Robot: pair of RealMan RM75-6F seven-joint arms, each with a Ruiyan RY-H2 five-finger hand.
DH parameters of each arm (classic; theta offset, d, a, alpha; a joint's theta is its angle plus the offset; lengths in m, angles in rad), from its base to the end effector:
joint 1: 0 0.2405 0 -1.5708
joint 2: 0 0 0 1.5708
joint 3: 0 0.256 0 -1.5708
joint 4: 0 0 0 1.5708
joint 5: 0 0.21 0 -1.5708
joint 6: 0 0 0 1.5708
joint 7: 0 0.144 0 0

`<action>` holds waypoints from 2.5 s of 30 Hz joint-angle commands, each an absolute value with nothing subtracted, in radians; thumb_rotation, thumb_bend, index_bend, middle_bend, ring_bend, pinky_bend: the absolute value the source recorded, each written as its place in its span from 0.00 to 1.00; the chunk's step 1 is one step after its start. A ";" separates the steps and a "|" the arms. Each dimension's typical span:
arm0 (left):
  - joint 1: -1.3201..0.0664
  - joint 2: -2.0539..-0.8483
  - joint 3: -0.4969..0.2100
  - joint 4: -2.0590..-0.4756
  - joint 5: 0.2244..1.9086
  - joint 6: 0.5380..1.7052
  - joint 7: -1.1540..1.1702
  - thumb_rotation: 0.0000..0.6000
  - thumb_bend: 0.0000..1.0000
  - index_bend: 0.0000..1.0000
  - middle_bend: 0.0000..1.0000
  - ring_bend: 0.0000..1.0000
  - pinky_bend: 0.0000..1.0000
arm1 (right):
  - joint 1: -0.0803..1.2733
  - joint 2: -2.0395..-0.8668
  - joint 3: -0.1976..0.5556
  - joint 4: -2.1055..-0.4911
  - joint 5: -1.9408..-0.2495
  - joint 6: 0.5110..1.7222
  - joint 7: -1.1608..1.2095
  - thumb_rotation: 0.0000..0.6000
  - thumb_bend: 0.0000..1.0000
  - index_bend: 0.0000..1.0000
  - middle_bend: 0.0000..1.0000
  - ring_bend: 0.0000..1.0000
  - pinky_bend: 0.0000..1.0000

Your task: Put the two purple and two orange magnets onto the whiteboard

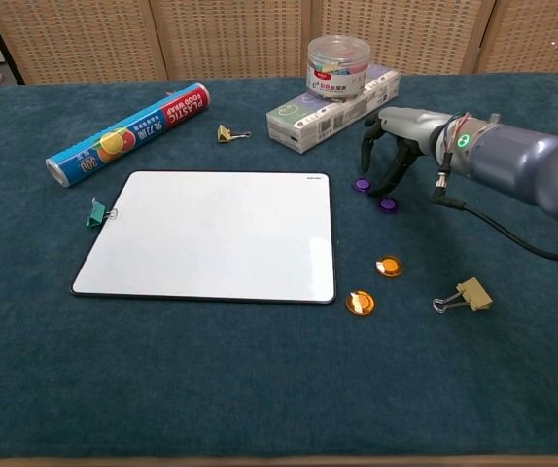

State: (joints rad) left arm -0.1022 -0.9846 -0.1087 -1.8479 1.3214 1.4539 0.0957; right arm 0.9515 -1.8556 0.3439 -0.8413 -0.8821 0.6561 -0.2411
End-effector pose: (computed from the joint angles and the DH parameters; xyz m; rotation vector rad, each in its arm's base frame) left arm -0.2886 0.1929 0.1905 -1.2567 -0.9631 -0.8620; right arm -0.1504 -0.4397 -0.0666 1.6914 -1.1573 0.8051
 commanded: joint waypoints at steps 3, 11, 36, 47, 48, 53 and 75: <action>-0.102 -0.984 -0.108 -1.848 1.322 1.454 0.096 1.00 0.07 0.00 0.00 0.00 0.00 | 0.958 -1.856 0.345 -0.838 -0.872 0.649 -0.245 1.00 0.26 0.46 0.00 0.00 0.00; -0.102 -0.983 -0.109 -1.848 1.320 1.454 0.093 1.00 0.07 0.00 0.00 0.00 0.00 | 0.965 -1.859 0.343 -0.832 -0.851 0.631 -0.251 1.00 0.27 0.47 0.00 0.00 0.00; -0.101 -0.979 -0.105 -1.851 1.327 1.456 0.088 1.00 0.07 0.00 0.00 0.00 0.00 | 0.954 -1.817 0.348 -0.931 -0.872 0.681 -0.213 1.00 0.39 0.52 0.00 0.00 0.00; -0.096 -0.965 -0.103 -1.853 1.337 1.457 0.057 1.00 0.07 0.00 0.00 0.00 0.00 | 1.005 -1.825 0.372 -1.073 -0.864 0.749 -0.281 1.00 0.42 0.52 0.00 0.00 0.00; -0.096 -0.964 -0.103 -1.853 1.337 1.457 0.055 1.00 0.07 0.00 0.00 0.00 0.00 | 1.011 -1.831 0.373 -1.074 -0.860 0.750 -0.288 1.00 0.42 0.52 0.00 0.00 0.00; -0.097 -0.953 -0.105 -1.853 1.329 1.447 0.032 1.00 0.07 0.00 0.00 0.00 0.00 | 1.074 -1.903 0.377 -1.041 -0.830 0.750 -0.349 1.00 0.42 0.52 0.00 0.00 0.00; -0.096 -0.931 -0.105 -1.851 1.333 1.436 -0.013 1.00 0.07 0.00 0.00 0.00 0.00 | 1.133 -1.960 0.364 -0.991 -0.731 0.716 -0.453 1.00 0.27 0.32 0.00 0.00 0.00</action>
